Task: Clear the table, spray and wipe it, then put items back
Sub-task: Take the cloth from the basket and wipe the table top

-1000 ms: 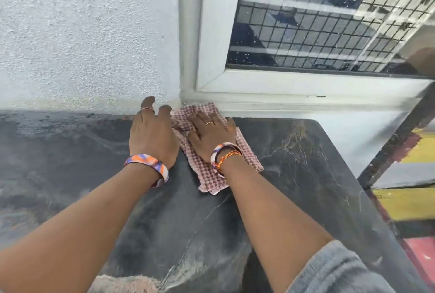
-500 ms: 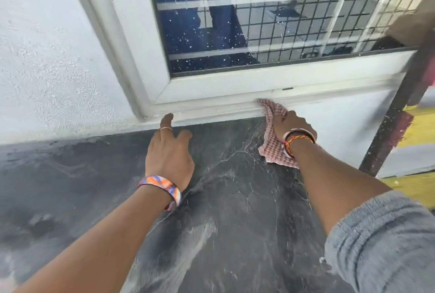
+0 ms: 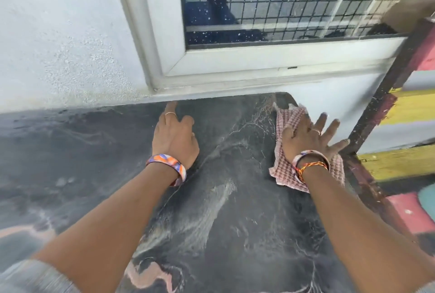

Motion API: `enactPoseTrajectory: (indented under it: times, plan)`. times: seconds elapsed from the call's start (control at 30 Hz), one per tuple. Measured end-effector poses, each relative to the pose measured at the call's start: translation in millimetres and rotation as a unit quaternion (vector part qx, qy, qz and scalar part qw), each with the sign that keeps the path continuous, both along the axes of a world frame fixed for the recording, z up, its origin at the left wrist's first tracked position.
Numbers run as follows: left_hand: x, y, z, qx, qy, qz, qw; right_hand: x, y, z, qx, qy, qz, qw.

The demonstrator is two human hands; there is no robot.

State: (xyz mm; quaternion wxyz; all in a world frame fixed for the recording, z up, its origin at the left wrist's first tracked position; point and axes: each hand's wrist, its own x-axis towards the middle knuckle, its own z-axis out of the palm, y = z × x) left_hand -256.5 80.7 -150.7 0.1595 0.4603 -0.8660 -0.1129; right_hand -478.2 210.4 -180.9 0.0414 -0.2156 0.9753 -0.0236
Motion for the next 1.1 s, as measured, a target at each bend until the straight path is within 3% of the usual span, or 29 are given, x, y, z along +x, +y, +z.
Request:
enactPoseTrajectory:
  times: [0.17,0.37,0.5,0.6,0.7,0.77,0.9,1.1]
  plan:
    - [60,-22,-2,-0.004,0.006,0.028,1.000,55,-28,4,-0.021,-0.031,0.050,0.998]
    - [137,-45,1,-0.006,0.007,0.087,0.996,155,-113,4,-0.042,-0.042,0.218,0.974]
    - [181,-50,3,0.001,-0.005,0.134,0.991,228,-162,3,-0.061,-0.037,0.341,0.937]
    - [210,-51,3,0.005,-0.021,0.151,0.988,276,-188,6,-0.092,-0.064,0.447,0.888]
    - [227,-49,2,0.003,-0.038,0.153,0.988,300,-203,8,-0.088,-0.086,0.524,0.843]
    - [231,-46,3,-0.001,-0.048,0.151,0.987,301,-209,7,-0.070,-0.058,0.548,0.832]
    - [215,-40,4,-0.015,-0.062,0.134,0.989,271,-217,5,-0.029,-0.019,0.532,0.846]
    - [144,-27,7,-0.021,-0.041,0.078,0.996,165,-187,3,-0.018,-0.041,0.453,0.890]
